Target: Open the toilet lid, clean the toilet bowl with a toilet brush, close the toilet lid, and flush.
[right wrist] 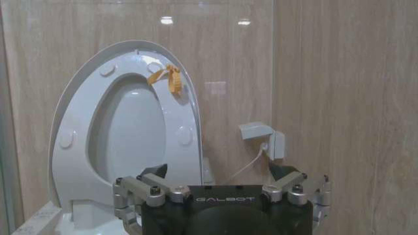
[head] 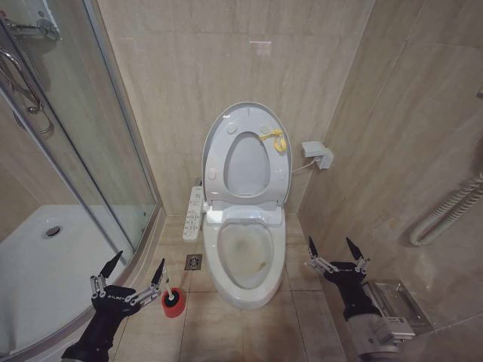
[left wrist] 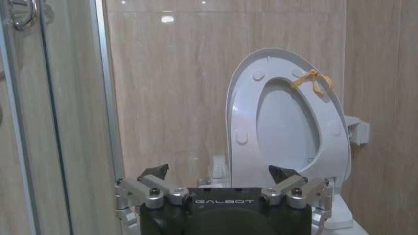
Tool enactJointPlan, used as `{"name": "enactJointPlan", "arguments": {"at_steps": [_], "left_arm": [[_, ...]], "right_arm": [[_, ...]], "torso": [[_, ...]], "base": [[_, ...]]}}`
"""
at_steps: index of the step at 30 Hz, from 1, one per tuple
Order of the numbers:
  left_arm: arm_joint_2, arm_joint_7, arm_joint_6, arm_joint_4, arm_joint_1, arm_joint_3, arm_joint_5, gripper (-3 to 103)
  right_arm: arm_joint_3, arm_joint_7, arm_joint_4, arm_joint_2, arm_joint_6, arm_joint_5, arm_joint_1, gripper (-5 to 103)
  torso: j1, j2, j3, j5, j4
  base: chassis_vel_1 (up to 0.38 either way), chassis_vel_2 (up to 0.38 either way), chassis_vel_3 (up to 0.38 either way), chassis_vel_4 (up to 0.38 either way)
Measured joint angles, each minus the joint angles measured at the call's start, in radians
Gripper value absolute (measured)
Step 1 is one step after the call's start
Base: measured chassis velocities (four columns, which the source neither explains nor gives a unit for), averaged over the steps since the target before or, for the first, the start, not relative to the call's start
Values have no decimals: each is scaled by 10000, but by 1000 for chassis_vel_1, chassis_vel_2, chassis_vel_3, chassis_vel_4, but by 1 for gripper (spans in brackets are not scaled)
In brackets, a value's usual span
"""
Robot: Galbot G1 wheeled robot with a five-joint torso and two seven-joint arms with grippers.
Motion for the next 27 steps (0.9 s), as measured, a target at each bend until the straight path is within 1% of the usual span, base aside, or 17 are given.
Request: {"name": "enactJointPlan", "arguments": {"at_steps": [27], "left_arm": [[0,0,0,-1,0,0,0,100]], "right_arm": [[0,0,0,0,0,-1,1,100]], "torso": [[0,0,0,0,0]], "base": [[0,0,0,0]]}}
